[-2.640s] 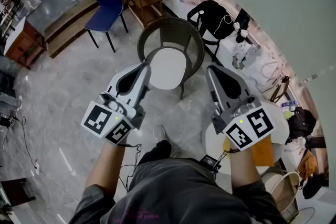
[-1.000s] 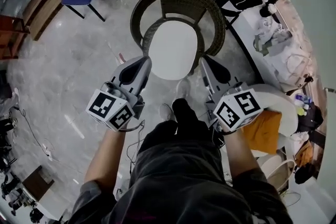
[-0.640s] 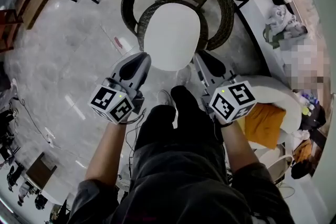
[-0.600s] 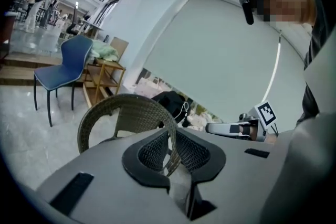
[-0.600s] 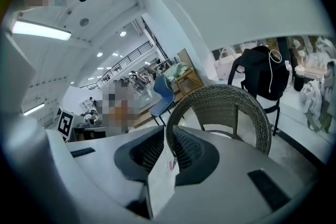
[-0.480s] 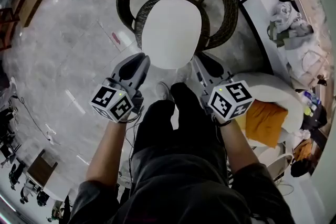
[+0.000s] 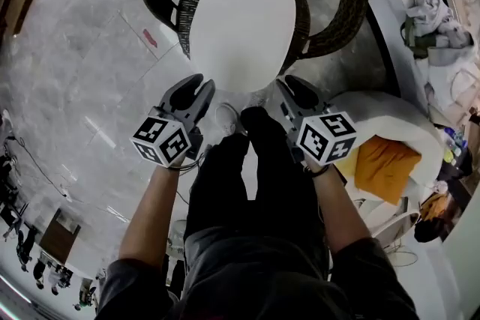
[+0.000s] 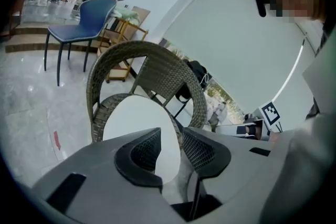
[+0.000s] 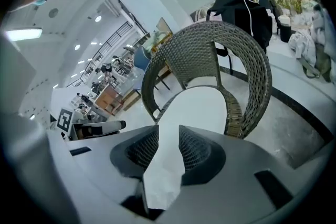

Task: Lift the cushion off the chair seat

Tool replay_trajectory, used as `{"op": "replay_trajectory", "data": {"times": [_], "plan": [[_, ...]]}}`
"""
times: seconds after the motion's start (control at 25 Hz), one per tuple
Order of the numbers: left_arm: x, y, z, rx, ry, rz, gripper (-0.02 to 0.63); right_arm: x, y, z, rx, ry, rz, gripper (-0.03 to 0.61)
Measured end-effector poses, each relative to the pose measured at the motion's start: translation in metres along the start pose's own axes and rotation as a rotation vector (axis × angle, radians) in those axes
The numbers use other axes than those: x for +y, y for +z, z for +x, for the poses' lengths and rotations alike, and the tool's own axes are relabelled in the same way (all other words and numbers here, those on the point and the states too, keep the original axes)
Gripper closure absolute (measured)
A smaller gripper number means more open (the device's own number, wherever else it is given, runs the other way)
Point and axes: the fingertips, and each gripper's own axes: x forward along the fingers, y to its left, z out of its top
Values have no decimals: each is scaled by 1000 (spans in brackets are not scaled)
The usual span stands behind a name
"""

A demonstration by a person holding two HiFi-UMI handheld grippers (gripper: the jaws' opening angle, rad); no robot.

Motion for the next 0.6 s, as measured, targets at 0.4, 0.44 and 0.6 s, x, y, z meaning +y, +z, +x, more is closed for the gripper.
{"op": "replay_trajectory", "data": {"times": [0.4, 0.44, 0.6], "plan": [[72, -94, 28, 84, 49, -74, 454, -50, -97, 62, 104, -29, 138, 404], [77, -101, 30, 89, 53, -82, 453, -54, -104, 66, 112, -33, 146, 399], [96, -126, 36, 103, 69, -115, 446, -69, -127, 82, 144, -46, 169, 381]]}}
